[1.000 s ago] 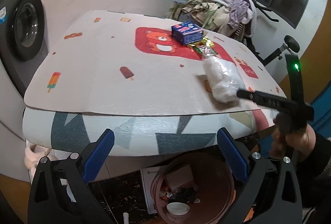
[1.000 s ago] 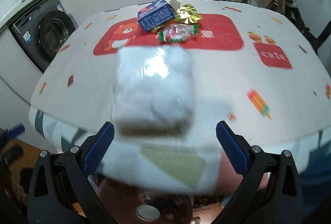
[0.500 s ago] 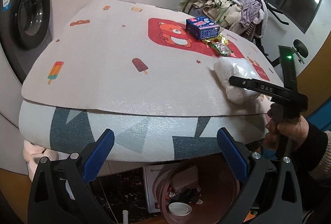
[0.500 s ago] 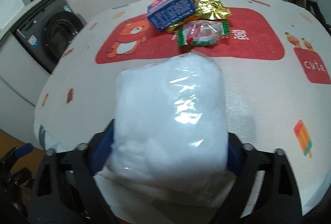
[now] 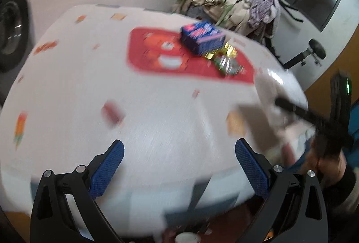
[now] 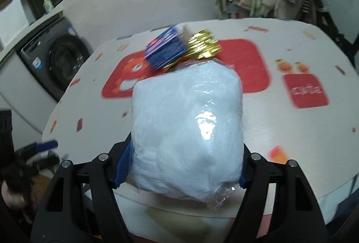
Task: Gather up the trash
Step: 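Grasp the blue Guangming ice cream box with the left tool while the right tool holds the bag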
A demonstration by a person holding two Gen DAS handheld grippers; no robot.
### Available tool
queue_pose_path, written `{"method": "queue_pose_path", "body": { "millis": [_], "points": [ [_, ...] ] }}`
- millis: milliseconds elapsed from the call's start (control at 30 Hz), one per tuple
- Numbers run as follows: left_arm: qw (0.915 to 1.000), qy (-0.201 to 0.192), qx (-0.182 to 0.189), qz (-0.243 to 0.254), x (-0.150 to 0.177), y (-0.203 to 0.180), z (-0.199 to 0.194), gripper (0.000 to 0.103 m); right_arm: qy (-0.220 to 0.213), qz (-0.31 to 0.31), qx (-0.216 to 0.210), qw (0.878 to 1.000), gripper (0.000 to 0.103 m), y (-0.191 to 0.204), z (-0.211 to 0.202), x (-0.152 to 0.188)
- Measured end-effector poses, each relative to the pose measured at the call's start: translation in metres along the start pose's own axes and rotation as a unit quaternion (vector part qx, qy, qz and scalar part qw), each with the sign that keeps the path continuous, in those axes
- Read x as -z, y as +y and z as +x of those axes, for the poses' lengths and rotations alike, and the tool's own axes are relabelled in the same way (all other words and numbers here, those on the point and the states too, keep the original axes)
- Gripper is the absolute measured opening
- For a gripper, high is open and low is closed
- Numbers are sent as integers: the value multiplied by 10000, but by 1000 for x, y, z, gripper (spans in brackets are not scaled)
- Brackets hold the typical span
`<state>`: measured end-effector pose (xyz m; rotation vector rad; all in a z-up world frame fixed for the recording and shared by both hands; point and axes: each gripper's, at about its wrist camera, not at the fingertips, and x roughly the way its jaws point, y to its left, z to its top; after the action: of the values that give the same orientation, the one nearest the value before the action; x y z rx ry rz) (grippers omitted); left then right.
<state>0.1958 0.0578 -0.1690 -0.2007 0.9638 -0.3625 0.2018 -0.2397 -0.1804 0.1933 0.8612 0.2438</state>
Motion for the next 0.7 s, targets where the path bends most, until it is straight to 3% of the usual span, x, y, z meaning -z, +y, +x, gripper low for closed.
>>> {"method": "queue_pose_path", "body": {
  "millis": [233, 367, 533, 700],
  "points": [
    [9980, 25, 477, -403, -113, -24, 65, 97, -175, 422, 273, 9986, 72, -49, -12, -8],
    [9922, 103, 685, -1038, -170, -23, 113, 97, -220, 505, 377, 9978, 71, -68, -16, -8],
    [9828, 241, 665, -1708, -208, -18, 162, 97, -239, 551, 457, 9971, 71, -86, -19, -4],
    [9826, 390, 435, -1763, -225, -22, 188, 97, -265, 616, 502, 9965, 72, -99, -21, -3]
  ]
}}
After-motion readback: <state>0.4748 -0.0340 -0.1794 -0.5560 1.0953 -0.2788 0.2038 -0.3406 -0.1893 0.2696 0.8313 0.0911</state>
